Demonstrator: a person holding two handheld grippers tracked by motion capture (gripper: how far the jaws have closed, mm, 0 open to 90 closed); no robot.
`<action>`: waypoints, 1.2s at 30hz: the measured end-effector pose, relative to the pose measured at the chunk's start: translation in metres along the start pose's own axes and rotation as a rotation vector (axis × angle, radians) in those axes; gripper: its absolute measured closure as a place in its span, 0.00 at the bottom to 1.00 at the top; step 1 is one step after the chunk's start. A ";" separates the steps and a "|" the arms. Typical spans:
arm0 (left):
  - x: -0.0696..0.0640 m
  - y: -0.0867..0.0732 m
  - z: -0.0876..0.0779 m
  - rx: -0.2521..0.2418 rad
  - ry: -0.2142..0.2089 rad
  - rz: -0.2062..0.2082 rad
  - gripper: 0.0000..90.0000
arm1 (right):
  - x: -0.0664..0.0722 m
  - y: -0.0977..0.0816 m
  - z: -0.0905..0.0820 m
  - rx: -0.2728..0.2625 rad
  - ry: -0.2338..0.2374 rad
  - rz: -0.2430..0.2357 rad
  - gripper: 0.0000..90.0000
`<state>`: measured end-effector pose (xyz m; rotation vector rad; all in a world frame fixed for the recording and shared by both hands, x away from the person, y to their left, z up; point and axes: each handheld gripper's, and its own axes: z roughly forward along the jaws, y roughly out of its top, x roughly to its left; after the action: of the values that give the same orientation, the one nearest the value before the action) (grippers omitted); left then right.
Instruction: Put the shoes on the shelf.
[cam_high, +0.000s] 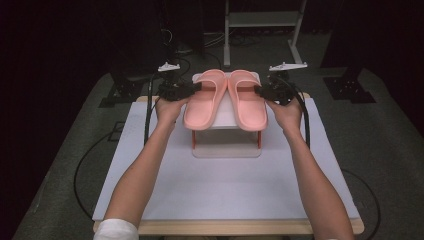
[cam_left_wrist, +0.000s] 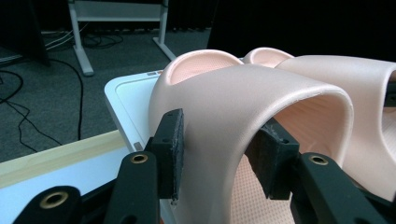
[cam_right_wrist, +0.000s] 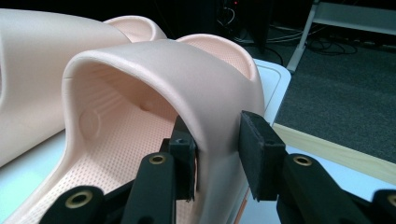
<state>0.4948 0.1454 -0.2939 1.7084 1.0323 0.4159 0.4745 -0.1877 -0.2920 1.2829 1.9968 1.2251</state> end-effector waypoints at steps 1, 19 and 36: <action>0.000 0.000 0.000 -0.002 -0.001 -0.001 0.63 | 0.000 0.000 0.001 -0.001 -0.002 -0.001 0.74; -0.001 -0.001 0.005 -0.018 -0.021 -0.034 0.55 | 0.002 0.004 0.005 -0.009 0.007 0.014 0.71; -0.003 -0.001 0.013 -0.030 -0.032 -0.036 0.53 | 0.004 0.004 0.014 -0.026 0.015 0.025 0.69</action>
<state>0.5017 0.1352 -0.2994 1.6629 1.0277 0.3783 0.4847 -0.1772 -0.2947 1.2938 1.9745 1.2721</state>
